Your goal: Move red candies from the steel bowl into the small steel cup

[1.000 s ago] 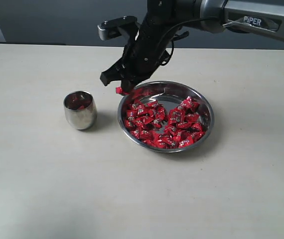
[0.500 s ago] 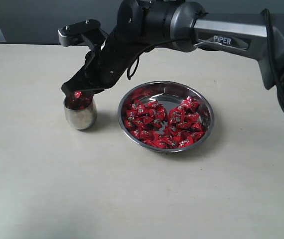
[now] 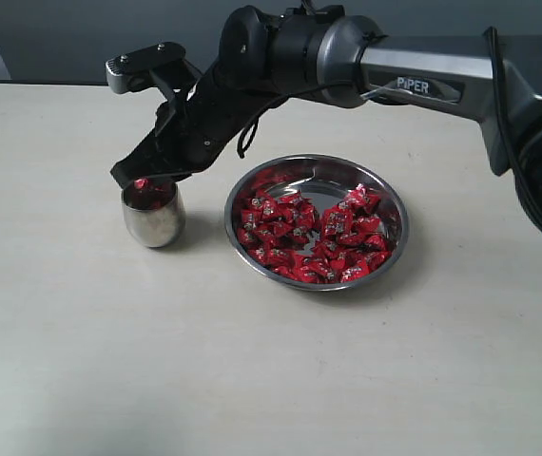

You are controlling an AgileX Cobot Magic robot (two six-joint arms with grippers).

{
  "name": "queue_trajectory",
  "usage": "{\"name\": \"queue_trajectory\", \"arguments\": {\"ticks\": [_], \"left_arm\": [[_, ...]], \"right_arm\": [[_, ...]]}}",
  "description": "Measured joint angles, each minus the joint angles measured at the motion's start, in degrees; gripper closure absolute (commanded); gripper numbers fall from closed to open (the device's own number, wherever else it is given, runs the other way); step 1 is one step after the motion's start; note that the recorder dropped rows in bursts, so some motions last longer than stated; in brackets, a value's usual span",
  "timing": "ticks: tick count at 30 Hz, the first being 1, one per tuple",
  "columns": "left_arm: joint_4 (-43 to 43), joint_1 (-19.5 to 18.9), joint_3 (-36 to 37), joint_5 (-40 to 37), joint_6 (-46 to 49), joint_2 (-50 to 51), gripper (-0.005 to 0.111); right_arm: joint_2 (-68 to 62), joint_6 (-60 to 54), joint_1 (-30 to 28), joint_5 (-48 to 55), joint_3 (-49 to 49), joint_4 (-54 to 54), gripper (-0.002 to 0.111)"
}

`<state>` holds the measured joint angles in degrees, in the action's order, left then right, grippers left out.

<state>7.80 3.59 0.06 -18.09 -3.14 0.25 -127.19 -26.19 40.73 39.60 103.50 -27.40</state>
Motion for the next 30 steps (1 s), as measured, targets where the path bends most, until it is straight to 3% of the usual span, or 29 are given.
{"name": "queue_trajectory", "arguments": {"ticks": [4,11,13,15,17,24,30], "left_arm": [[0.00,0.00,0.00,0.00,0.00,0.00,0.106],[0.00,0.00,0.00,0.00,0.00,0.00,0.106],[0.00,0.00,0.00,0.00,0.00,0.00,0.106],[0.00,0.00,0.00,0.00,0.00,0.00,0.106],[0.00,0.00,0.00,0.00,0.00,0.00,0.106],[0.00,0.00,0.00,0.00,0.00,0.00,0.106],[0.00,0.00,0.00,0.00,0.00,0.00,0.106]], "right_arm": [[0.00,-0.15,0.00,0.00,0.00,-0.10,0.077],[0.26,0.33,0.00,0.01,0.00,3.16,0.077],[1.04,4.57,-0.10,1.10,0.00,8.50,0.077],[3.64,16.64,-1.87,6.52,0.00,21.71,0.077],[4.35,20.27,-4.35,12.08,0.00,25.59,0.077],[1.98,21.95,-9.42,18.73,0.00,26.79,0.077],[-1.48,22.06,-9.78,22.26,0.00,26.79,0.077]]}}
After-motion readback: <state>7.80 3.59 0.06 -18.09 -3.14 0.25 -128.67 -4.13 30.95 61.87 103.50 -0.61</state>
